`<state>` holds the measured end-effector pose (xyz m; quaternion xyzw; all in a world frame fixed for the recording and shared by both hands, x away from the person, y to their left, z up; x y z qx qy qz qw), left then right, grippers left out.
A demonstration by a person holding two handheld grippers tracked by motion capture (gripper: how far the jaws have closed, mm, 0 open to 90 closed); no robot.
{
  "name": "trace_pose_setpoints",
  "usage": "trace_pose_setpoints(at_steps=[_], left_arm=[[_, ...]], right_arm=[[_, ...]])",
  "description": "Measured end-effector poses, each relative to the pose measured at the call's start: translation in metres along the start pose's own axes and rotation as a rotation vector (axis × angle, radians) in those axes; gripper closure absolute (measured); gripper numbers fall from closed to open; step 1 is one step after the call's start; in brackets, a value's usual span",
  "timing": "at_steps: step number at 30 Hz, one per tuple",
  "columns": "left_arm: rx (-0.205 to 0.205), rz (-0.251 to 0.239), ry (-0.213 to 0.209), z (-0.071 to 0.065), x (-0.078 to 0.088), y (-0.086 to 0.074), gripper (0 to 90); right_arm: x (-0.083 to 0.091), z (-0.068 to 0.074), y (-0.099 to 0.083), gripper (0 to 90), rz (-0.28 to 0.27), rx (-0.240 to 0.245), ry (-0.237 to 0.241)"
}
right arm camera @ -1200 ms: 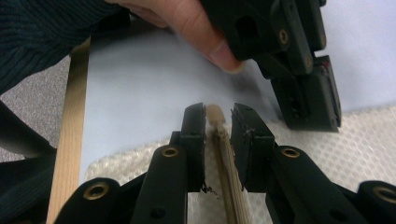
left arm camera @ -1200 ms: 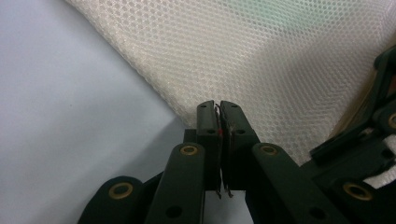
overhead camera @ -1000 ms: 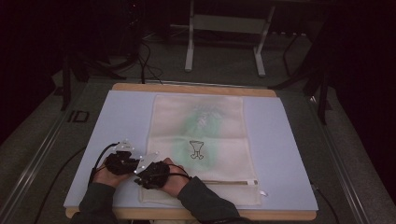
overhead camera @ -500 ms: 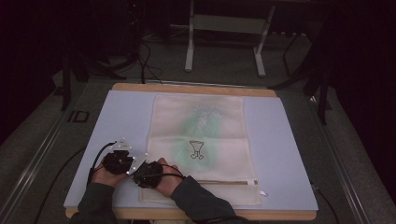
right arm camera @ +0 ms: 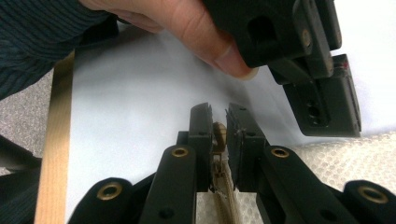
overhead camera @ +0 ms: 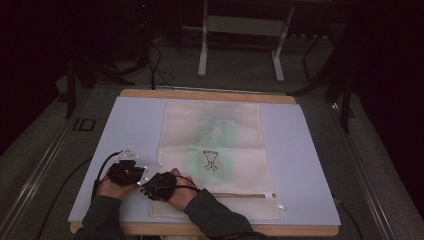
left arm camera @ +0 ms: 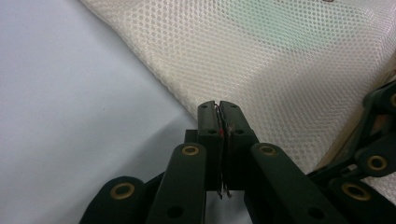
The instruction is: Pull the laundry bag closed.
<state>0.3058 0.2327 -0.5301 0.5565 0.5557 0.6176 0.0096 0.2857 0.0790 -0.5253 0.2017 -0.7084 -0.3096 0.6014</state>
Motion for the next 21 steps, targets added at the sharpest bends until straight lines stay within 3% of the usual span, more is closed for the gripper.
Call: trace_pose_setpoints(at_steps=[8, 11, 21], left_arm=[[0.0, -0.004, 0.005, 0.0, 0.001, 0.0, 87.5], [-0.001, 0.0, 0.003, 0.0, 0.001, 0.0, 87.3], [-0.009, 0.007, -0.001, -0.001, -0.001, 0.0, 87.3]], right_arm=[[0.013, -0.001, -0.005, 81.0, -0.024, 0.003, 0.004], [0.02, -0.004, -0.015, 81.0, -0.039, -0.019, 0.007], [0.02, -0.009, -0.032, 80.4, -0.024, -0.036, 0.034]])
Point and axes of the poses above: each handheld gripper's, and its own axes: x roughly backward along the jaws, y roughly out of its top, z roughly to its left, the point moved 1 cm from there along -x, roughly forward along the jaws, and after that the axes turned 3 degrees about -y, right-handed, at the moved point
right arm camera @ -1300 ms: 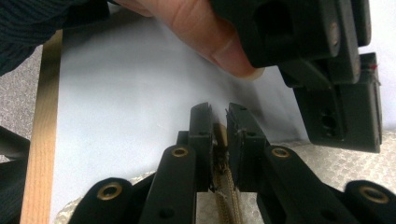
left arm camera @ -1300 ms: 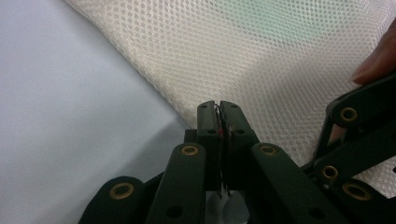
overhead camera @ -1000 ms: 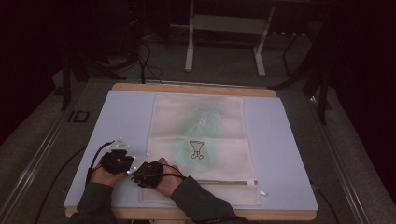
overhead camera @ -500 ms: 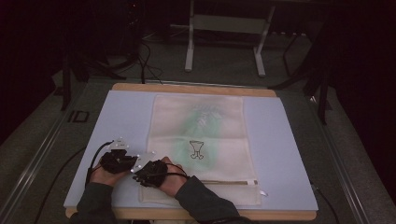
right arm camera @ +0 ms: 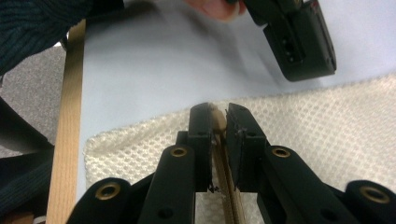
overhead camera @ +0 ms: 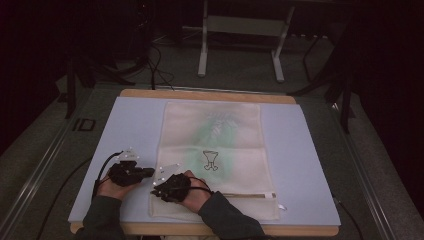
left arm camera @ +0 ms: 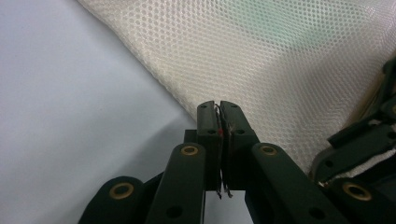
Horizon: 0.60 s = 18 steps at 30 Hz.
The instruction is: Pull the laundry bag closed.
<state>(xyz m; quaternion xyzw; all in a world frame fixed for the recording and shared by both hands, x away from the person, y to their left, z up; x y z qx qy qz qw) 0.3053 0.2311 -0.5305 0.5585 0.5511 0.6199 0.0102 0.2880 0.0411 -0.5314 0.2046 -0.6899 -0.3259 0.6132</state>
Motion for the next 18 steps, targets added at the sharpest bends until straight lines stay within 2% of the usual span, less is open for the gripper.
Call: trace_pose_setpoints(at_steps=[4, 6, 10, 12, 18], left_arm=[[-0.003, 0.005, -0.005, 0.0, -0.001, 0.0, 87.1], [-0.005, 0.01, -0.01, -0.001, -0.001, 0.0, 87.1], [-0.011, 0.015, -0.016, -0.002, -0.002, 0.0, 87.1], [-0.02, 0.029, -0.033, -0.004, -0.004, 0.001, 87.1], [-0.03, 0.065, -0.059, -0.008, -0.01, 0.001, 88.7]], right_arm=[[-0.004, -0.001, -0.001, 78.9, 0.027, -0.001, 0.016], [-0.006, -0.001, 0.0, 79.2, 0.033, -0.021, 0.026], [-0.008, -0.002, 0.001, 80.6, 0.038, -0.024, 0.027], [-0.008, -0.002, 0.0, 81.0, 0.038, -0.04, 0.035], [-0.008, -0.002, -0.001, 81.2, 0.031, -0.039, 0.034]])
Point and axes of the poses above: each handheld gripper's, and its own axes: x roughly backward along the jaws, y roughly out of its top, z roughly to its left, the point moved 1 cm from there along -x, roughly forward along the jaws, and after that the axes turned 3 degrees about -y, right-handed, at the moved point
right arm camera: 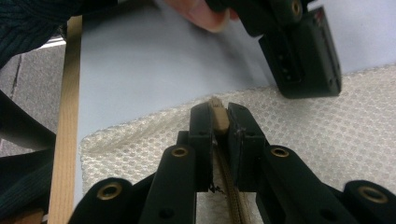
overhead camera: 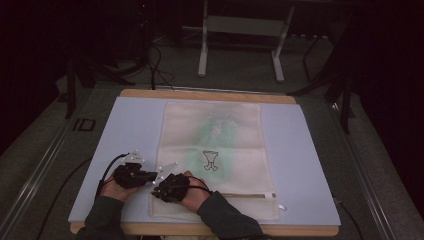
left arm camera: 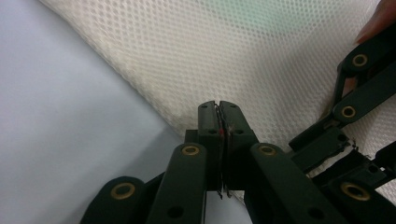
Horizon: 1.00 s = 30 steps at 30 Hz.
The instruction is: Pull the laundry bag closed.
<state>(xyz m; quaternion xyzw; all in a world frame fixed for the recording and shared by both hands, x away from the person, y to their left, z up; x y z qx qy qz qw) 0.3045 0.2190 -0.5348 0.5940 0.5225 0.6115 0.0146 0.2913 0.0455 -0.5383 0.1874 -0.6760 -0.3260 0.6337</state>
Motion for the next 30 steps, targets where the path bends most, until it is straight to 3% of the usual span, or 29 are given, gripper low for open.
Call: trace_pose_setpoints(at_steps=[7, 12, 20, 25, 30], left_arm=[[-0.011, 0.023, -0.033, -0.003, -0.003, 0.0, 89.3], [-0.01, 0.055, -0.02, -0.008, -0.003, -0.001, 89.5], [0.032, 0.072, -0.042, -0.008, 0.001, -0.007, 90.0], [0.027, 0.093, -0.032, -0.012, 0.002, -0.006, 90.0], [0.002, 0.113, -0.025, -0.013, 0.002, -0.004, 90.0]], right_arm=[[0.0, -0.001, -0.001, 81.3, -0.003, -0.003, 0.003], [0.0, 0.002, 0.0, 81.4, 0.003, 0.018, -0.02], [0.0, 0.004, 0.0, 81.9, 0.013, 0.024, -0.033], [0.001, 0.003, -0.001, 81.9, 0.006, 0.0, -0.016], [0.001, 0.004, -0.001, 82.1, 0.01, 0.017, -0.031]])
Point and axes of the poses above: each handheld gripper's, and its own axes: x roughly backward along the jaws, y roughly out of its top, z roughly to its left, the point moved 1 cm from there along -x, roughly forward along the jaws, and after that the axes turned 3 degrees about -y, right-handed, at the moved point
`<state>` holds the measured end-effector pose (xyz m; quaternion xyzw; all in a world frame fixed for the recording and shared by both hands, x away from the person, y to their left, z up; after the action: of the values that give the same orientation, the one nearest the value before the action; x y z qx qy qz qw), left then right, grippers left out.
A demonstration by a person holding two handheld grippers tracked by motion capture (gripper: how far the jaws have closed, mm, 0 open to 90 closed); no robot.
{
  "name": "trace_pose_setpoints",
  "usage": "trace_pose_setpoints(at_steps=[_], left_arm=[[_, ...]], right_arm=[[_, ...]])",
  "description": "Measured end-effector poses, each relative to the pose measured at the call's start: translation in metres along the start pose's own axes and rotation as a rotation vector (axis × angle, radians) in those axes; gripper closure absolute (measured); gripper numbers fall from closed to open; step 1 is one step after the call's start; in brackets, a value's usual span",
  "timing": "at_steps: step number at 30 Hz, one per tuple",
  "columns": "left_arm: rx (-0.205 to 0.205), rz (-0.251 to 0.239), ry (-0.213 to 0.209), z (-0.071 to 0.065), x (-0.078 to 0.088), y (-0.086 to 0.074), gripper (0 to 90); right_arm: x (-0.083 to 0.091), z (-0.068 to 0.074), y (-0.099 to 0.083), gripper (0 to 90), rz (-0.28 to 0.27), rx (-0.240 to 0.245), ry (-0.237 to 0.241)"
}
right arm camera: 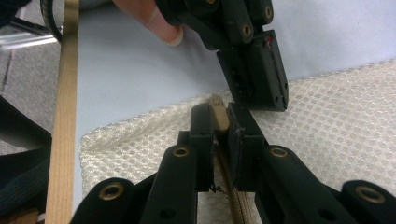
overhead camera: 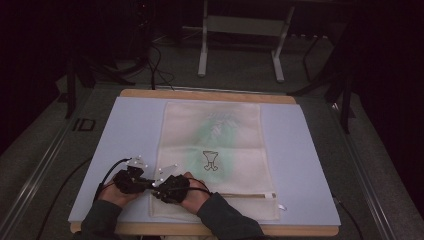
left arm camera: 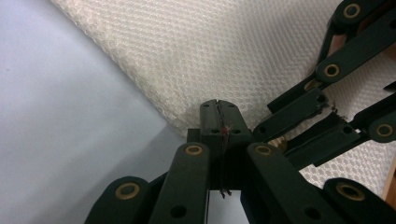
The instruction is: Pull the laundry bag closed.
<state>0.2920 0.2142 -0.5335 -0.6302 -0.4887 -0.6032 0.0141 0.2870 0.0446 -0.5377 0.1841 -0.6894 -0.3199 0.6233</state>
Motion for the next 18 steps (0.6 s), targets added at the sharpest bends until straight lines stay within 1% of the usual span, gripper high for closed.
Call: trace_pose_setpoints(at_steps=[1, 5, 11, 12, 15, 18], left_arm=[[0.008, -0.004, -0.009, 0.001, 0.0, -0.0005, 90.0], [0.004, -0.002, -0.003, 0.0003, -0.0002, -0.0001, 90.0], [0.008, -0.006, -0.007, 0.0007, -0.0003, -0.0006, 90.0], [0.009, -0.004, -0.008, 0.0011, 0.0, -0.0006, 90.0], [0.014, -0.006, -0.011, 0.0014, 0.0, -0.0008, 90.0], [0.013, -0.006, -0.012, 0.0015, -0.0001, -0.0007, 90.0]], right_arm=[[0.0019, -0.0009, -0.0014, 82.1, 0.0, -0.005, 0.004], [0.0036, -0.002, -0.0032, 82.2, 0.0, -0.01, 0.008], [0.0045, -0.0011, -0.0029, 82.3, 0.012, 0.013, -0.001], [0.0046, -0.0007, -0.003, 82.3, 0.013, 0.029, -0.009], [0.0056, -0.0002, -0.0027, 82.3, 0.022, 0.048, -0.016], [0.0074, -0.0015, -0.0045, 82.4, 0.023, 0.034, -0.008]])
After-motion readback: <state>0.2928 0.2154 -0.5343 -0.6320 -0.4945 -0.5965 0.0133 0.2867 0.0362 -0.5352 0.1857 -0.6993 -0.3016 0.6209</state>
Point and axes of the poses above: each handheld gripper's, and its own axes: x roughly backward along the jaws, y roughly out of its top, z roughly to its left, the point moved 1 cm from there along -x, roughly forward along the jaws, and after that the axes turned 3 degrees about -y, right-handed, at the moved point
